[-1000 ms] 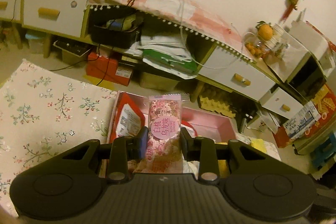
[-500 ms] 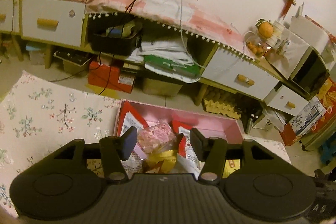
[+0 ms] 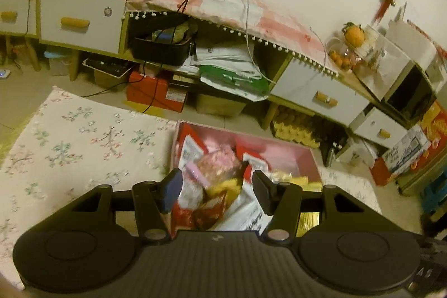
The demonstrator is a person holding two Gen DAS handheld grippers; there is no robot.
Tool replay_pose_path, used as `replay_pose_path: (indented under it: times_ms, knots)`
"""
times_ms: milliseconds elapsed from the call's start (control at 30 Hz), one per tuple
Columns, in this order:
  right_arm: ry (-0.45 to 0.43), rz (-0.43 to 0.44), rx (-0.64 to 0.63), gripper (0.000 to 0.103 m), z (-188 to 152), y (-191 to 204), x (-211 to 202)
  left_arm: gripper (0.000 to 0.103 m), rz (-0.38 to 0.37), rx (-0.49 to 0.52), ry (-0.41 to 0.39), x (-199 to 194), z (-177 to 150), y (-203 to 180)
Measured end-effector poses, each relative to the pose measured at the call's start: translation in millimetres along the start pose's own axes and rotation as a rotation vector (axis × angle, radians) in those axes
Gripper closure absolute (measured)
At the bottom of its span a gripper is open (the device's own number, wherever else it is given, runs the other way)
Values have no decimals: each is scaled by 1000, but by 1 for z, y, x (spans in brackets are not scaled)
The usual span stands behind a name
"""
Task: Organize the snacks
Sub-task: 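Open both tools to release the packets into the box, then move both tools back over the remaining snacks on the table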
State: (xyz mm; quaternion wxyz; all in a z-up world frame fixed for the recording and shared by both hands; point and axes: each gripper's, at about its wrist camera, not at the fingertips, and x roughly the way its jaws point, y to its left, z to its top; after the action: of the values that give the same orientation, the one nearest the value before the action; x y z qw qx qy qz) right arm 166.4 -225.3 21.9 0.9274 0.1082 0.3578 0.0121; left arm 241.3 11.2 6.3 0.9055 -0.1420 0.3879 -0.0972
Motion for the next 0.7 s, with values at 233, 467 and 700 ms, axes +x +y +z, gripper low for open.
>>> replay_pose_path:
  times_ms: [233, 467, 700]
  knots:
    - [3, -86, -82, 52, -17, 19, -24, 40, 38, 93, 39, -24, -24, -6]
    - [-42, -173, -167, 50, -31, 36, -49, 39, 43, 135, 19, -57, -38, -10]
    - [-100, -274, -242, 38, -49, 40, -73, 38, 84, 195, 19, -77, -62, -14]
